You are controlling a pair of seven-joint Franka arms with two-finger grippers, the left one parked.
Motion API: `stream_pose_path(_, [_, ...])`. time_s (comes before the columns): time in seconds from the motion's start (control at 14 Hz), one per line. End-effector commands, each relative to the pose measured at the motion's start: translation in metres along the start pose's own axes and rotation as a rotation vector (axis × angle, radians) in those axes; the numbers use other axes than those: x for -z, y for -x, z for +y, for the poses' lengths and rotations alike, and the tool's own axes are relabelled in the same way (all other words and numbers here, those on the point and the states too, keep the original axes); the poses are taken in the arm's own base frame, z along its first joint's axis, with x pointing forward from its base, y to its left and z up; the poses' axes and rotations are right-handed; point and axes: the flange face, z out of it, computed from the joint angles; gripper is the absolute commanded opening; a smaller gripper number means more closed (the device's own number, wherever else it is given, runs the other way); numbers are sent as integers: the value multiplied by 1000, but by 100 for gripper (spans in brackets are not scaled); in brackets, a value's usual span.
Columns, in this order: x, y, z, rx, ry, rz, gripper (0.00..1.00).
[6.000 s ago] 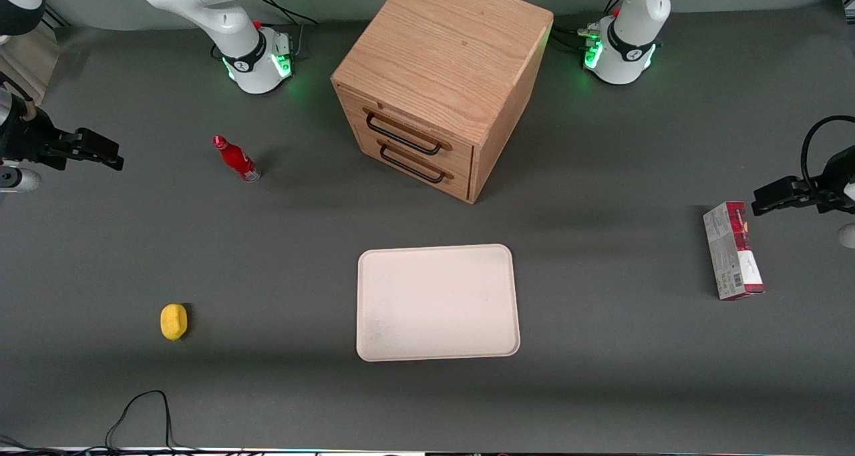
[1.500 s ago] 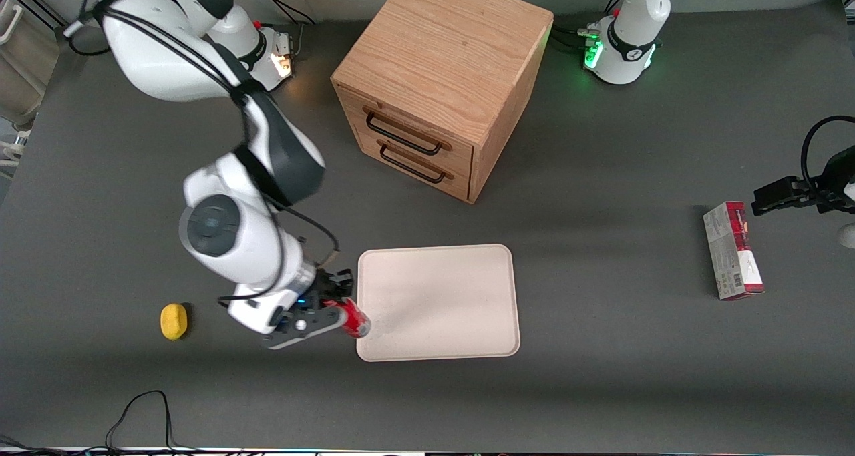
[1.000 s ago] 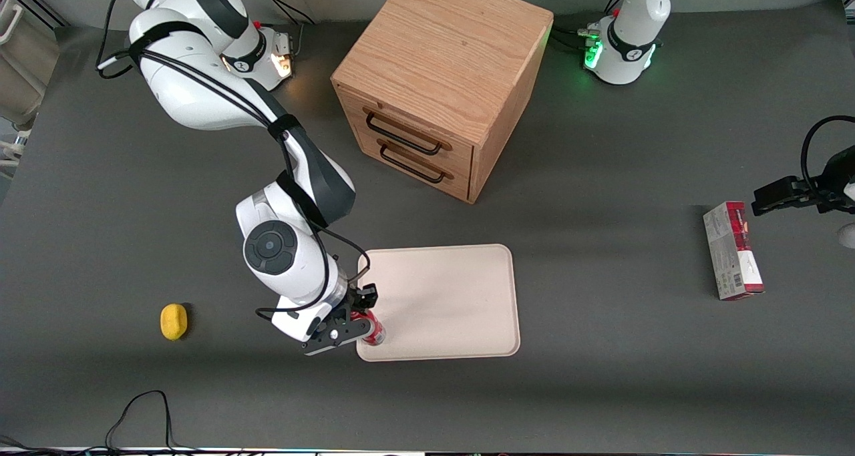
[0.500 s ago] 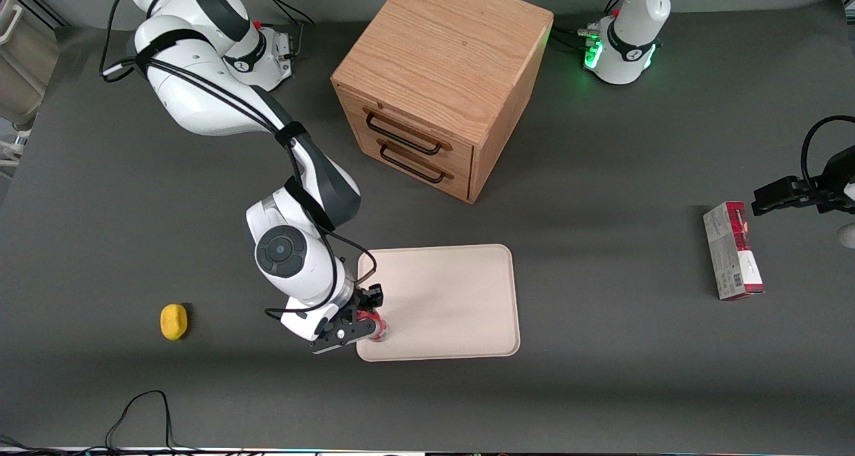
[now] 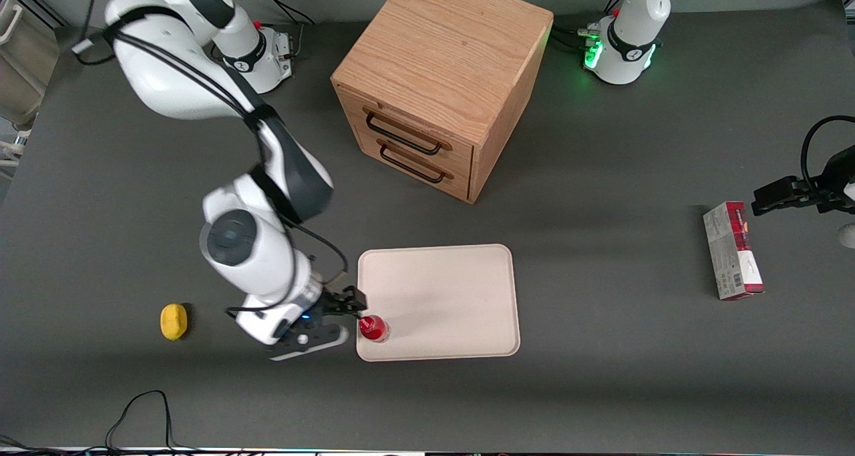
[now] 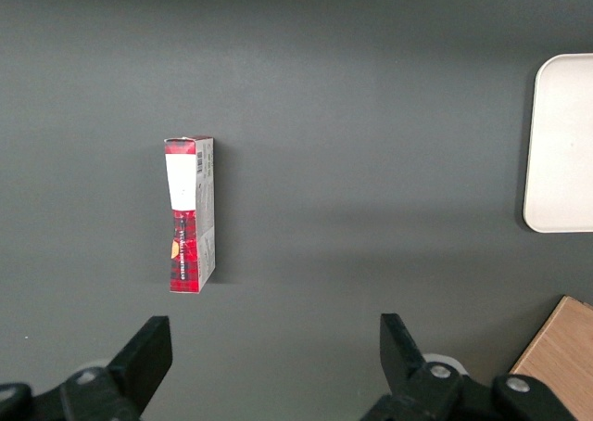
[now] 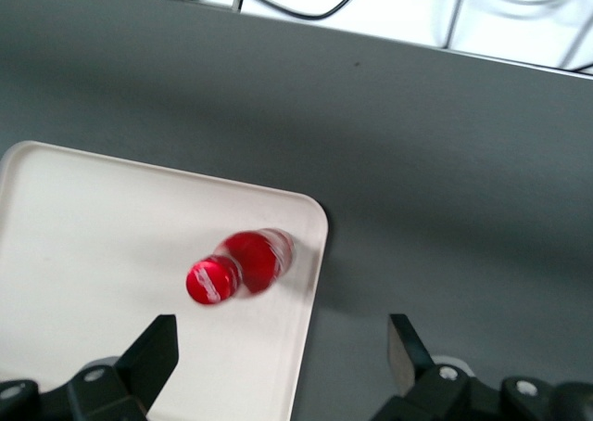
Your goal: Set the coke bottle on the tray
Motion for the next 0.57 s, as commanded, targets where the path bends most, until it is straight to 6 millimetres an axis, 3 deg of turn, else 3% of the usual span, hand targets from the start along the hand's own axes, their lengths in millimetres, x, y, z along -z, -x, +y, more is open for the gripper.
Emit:
stream_pose_path(0.0, [76,44,66,-147,8,-36,100])
stream_pose_path(0.36, [169,147,161,-241,62,-96,100])
stream_pose_path(0.5, [196,189,191,-257,63,-110,100])
